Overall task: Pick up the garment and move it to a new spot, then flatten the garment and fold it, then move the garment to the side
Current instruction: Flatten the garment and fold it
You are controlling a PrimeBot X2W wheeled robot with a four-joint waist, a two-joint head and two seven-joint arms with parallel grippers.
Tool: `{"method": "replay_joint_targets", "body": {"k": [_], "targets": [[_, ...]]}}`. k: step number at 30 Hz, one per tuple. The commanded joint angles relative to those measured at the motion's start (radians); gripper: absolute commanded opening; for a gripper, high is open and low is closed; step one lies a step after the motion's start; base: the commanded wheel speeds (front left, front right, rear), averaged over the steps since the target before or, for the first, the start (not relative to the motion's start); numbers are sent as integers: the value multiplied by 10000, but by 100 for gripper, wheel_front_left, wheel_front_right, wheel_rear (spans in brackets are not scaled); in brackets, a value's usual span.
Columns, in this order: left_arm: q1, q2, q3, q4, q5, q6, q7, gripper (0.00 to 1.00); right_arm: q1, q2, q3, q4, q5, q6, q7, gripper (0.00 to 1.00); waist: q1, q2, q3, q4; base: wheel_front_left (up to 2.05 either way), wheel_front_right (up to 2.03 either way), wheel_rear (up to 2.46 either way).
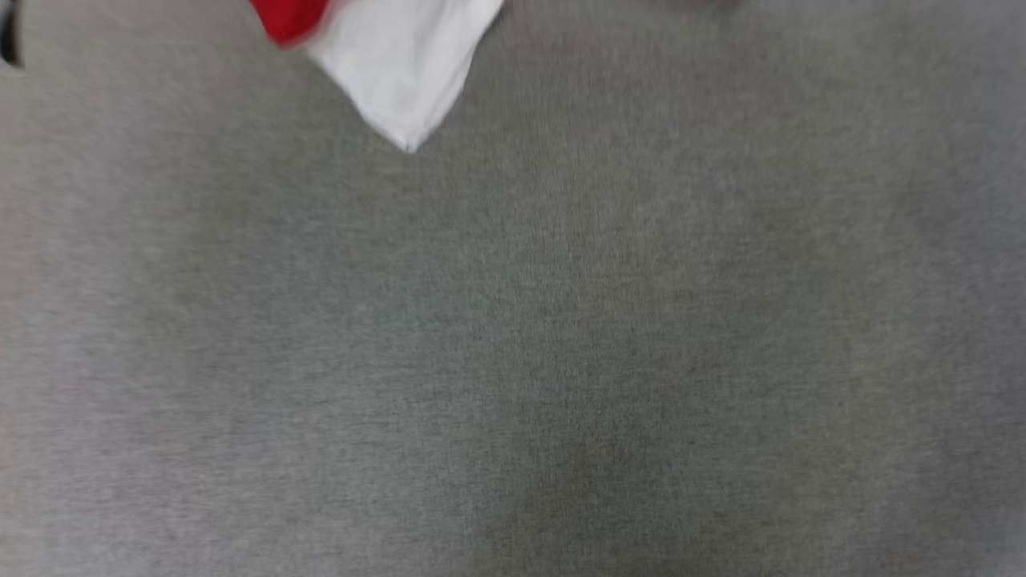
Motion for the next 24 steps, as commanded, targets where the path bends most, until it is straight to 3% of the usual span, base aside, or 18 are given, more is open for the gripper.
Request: {"method": "replay_joint_targets", "body": {"k": [1, 13, 24], "targets": [[-219, 81, 42, 8, 68, 77, -30, 0, -298, -66, 31, 146, -20, -10, -175, 0, -1, -1, 827, -154, 0, 0, 0], [-813, 0, 70, 513, -52, 109, -200, 0, -2016, -51, 1129, 1671, 307, -10, -1760, 0, -1, -1, 2201, -111, 0, 0, 0], [917, -394, 178, 1560, -642, -294, -491, 0, -1163, 211, 3064, 2919, 1388, -11, -2320, 0, -1, -1, 1734, 33, 0, 0, 0]]}}
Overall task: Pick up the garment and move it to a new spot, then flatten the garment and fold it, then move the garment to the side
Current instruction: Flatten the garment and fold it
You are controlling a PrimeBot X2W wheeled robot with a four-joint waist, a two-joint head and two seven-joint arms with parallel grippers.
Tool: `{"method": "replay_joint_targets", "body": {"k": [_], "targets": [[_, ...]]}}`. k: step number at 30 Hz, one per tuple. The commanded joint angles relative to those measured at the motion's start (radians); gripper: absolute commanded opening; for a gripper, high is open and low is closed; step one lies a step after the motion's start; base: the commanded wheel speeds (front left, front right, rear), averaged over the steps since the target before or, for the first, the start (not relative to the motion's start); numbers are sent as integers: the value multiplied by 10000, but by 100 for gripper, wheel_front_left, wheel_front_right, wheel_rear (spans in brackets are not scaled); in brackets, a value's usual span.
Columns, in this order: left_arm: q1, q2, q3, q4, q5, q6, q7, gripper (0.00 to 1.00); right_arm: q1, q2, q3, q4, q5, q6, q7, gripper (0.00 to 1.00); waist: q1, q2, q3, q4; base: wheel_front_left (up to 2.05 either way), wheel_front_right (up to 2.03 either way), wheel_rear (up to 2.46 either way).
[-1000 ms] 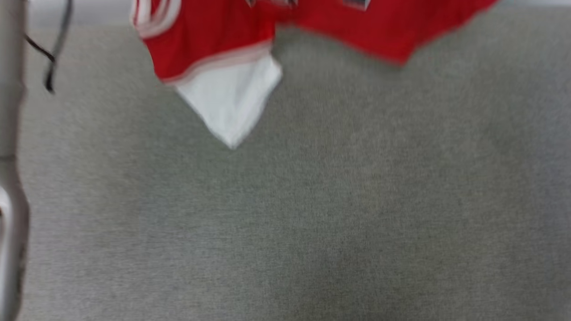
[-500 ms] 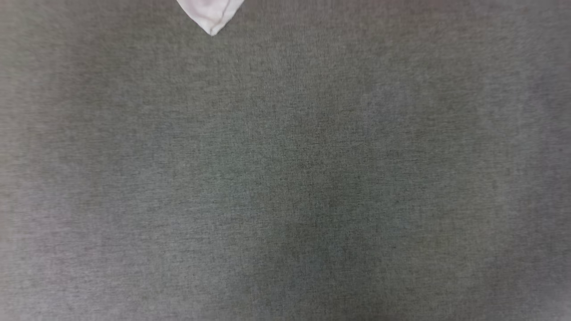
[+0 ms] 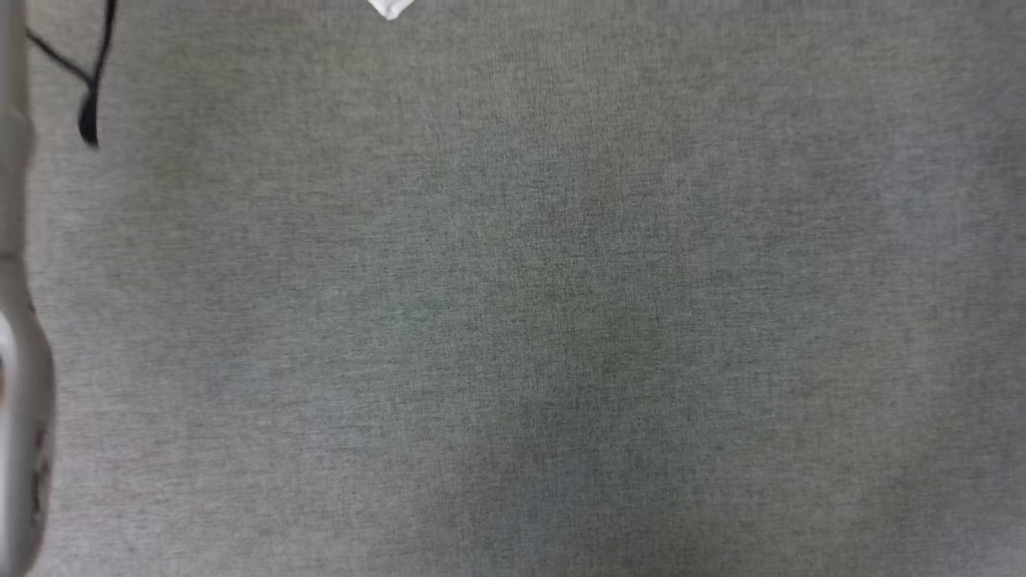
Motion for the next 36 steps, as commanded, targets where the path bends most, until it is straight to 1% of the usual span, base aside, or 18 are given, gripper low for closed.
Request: {"method": "replay_joint_targets", "body": {"k": [1, 4, 5, 10, 14, 16, 19, 24, 27, 31, 33, 36], "targets": [[669, -33, 127, 167, -179, -141, -102, 0, 570, -68, 421, 90, 330, -11, -110, 0, -1, 0, -443, 54, 0, 0, 0], [1686, -24, 251, 238, -386, -330, -140, 0, 1360, -298, 992, 51, 691, -11, -320, 0, -1, 0, -1001, 129, 0, 0, 0], [1686, -24, 251, 238, -386, -330, -140, 0, 1360, -298, 992, 51, 691, -11, -320, 0, -1, 0, -1001, 129, 0, 0, 0], [3939, 3, 508, -7, -790, -548, -188, 0, 3113, -812, 1773, -273, 1333, -11, -658, 0, -1, 0, -2049, 336, 0, 0, 0], [6202, 107, 752, -535, -1031, -490, -198, 0, 4721, -1099, 2202, -654, 1737, -12, -956, 0, -1, 0, -2884, 342, 0, 0, 0], [7199, 207, 802, -941, -1023, -395, -202, 0, 5416, -1311, 2275, -830, 1854, -14, -1096, 0, -1, 0, -3192, 392, 0, 0, 0], [8808, 277, 919, -1509, -1169, -219, -202, 0, 6582, -1418, 2416, -1143, 1976, -14, -1142, 0, -1, 0, -3664, 436, 0, 0, 0], [11357, 412, 1044, -2639, -1393, 254, -39, 0, 8589, -1556, 2331, -1715, 2176, -15, -1033, 0, -1, 0, -4556, 479, 0, 0, 0], [12892, 384, 1083, -3560, -1527, 708, 187, 0, 9738, -1646, 1941, -2103, 2103, -15, -1036, 0, -1, 0, -4964, 488, 0, 0, 0], [14724, 481, 1284, -4983, -1771, 1321, 543, 0, 11409, -1607, 1148, -2774, 1910, -17, -868, 0, -1, 0, -5502, 514, 0, 0, 0], [15628, 498, 1363, -5700, -1900, 1633, 817, 0, 12343, -1553, 669, -3087, 1747, -17, -570, 0, -1, 0, -5772, 531, 0, 0, 0], [16748, 550, 1465, -6841, -2138, 2095, 1359, 0, 13731, -1303, -295, -3787, 1492, -17, -117, 0, -1, 0, -6081, 571, 0, 0, 0]]}}
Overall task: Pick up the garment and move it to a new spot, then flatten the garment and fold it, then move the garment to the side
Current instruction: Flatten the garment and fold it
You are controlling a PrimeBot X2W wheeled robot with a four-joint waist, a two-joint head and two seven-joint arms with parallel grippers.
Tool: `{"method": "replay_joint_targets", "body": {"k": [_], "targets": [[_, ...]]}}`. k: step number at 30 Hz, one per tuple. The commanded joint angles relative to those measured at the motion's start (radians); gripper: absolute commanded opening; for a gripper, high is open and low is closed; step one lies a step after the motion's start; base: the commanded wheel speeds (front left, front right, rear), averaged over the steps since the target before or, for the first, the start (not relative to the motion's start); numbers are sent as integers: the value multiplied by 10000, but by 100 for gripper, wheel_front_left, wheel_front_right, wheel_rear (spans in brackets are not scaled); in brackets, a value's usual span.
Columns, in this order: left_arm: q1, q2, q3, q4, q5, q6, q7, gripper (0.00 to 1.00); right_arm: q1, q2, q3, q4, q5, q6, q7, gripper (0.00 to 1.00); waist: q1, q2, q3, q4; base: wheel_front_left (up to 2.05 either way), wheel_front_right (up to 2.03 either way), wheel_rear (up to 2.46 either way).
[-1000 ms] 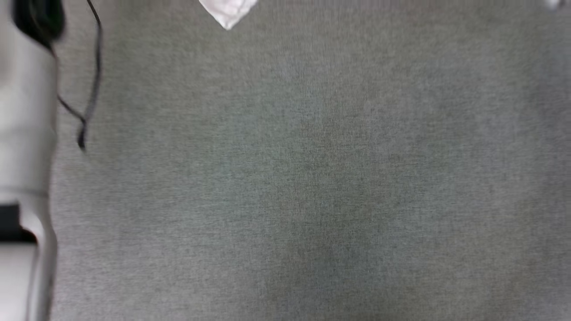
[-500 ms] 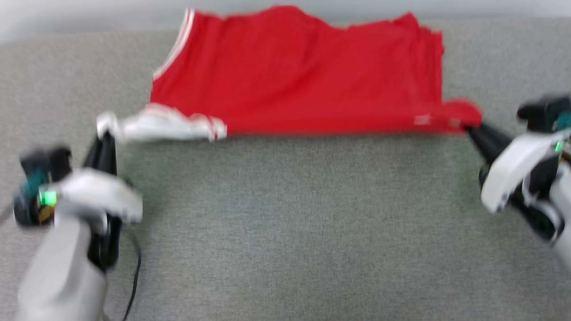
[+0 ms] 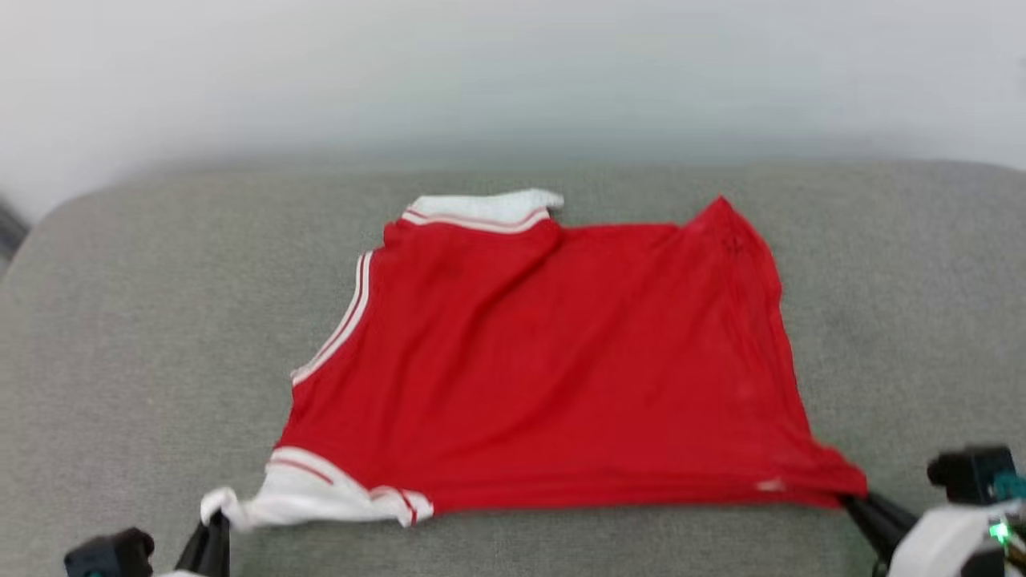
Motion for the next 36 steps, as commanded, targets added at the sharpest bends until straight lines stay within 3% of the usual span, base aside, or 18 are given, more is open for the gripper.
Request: {"method": "replay_joint_targets", "body": {"k": [1, 9, 16, 23, 31, 33, 34, 35, 36], "targets": [[586, 180, 162, -497, -143, 316, 325, 0, 837, 72, -593, -333, -216, -24, 325, 0, 4, -1, -371, 66, 0, 0, 0], [1978, 703, 394, -3146, -368, 1269, 1764, 0, 3508, 1324, -3328, -3356, -1456, -23, 2517, 0, 4, -1, -346, 82, 0, 0, 0], [494, 743, 6, -3476, -248, 937, 2036, 0, 2869, 2265, -4371, -4765, -2199, -20, 4212, 0, 4, -1, 264, 44, 0, 0, 0], [-1850, 369, -463, -2325, -124, 308, 1929, 0, 941, 2235, -4004, -4087, -2413, -17, 4816, 0, 4, -1, 1127, 9, 0, 0, 0], [-3615, -148, -697, -458, -260, -287, 1570, 0, -937, 1931, -3169, -2631, -2191, -17, 4406, 0, 4, -1, 2232, -14, 0, 0, 0], [-4073, -324, -885, 451, -476, -580, 1769, 0, -1497, 1871, -2607, -1684, -2004, -17, 4069, 0, 4, -1, 2543, -67, 0, 0, 0], [-4130, -366, -921, 654, -562, -652, 1842, 3, -1631, 1842, -2467, -1457, -2011, -17, 3920, 8, 4, -1, 2585, -82, 0, 0, 0], [-4183, -445, -945, 857, -655, -745, 1874, 28, -1713, 1837, -2324, -1189, -1972, -17, 3780, 24, 4, -1, 2607, -89, 0, 0, 0], [-4254, -496, -955, 1010, -732, -830, 1886, 47, -1755, 1830, -2195, -975, -1916, -17, 3636, 69, 4, -1, 2627, -91, 0, 0, 0]]}}
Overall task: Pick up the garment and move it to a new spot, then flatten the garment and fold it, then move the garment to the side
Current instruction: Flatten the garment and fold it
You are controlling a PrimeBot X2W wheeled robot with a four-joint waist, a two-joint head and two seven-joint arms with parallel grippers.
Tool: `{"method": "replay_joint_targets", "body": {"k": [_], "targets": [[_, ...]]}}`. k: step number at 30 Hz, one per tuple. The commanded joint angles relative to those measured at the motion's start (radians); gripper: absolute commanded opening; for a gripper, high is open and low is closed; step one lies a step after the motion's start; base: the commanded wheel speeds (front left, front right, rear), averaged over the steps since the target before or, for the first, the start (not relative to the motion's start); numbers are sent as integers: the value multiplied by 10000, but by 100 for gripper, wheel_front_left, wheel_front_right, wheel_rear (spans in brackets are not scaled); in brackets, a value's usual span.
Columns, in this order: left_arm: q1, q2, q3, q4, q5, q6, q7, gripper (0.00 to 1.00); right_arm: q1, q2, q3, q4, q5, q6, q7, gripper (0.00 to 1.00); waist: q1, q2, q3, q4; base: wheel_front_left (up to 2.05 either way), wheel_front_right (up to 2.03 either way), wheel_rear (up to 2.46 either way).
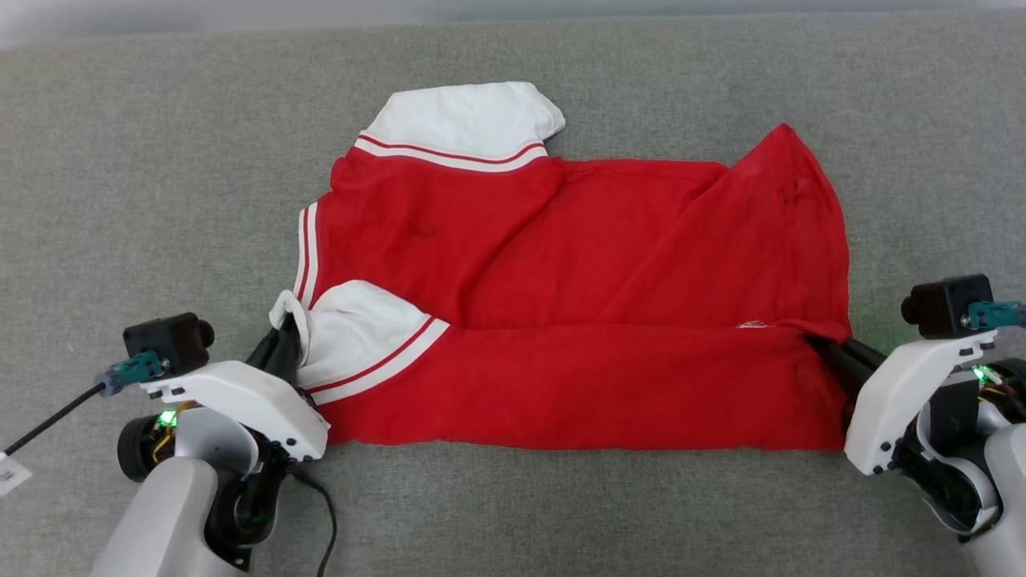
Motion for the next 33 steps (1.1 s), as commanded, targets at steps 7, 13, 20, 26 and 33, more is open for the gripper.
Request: {"method": "replay_joint_targets", "body": {"k": [7, 13, 20, 26, 33], "targets": [[-11, -142, 146, 864, -448, -397, -199, 100, -55, -331, 682, 995, 300, -13, -1486, 100, -2, -1, -320, 23, 0, 0, 0], [217, 93, 240, 769, -579, -523, -120, 100, 523, -391, 392, 638, 256, -7, -2739, 100, -2, -1, -941, 73, 0, 0, 0], [513, 1058, 292, -2, -667, -552, 869, 100, 1594, 104, -806, -341, -795, -7, -4351, 100, -2, -1, -1820, -62, 0, 0, 0], [707, 2315, 28, -1058, -918, -675, 3003, 100, 2478, 959, -1711, -1728, -1834, -7, -4682, 100, -2, -1, -2275, -322, 0, 0, 0], [979, 3375, -300, -1758, -1602, -371, 5687, 100, 3018, 1582, -1969, -3182, -2442, -7, -4224, 100, -2, -1, -2044, -824, 0, 0, 0]]}}
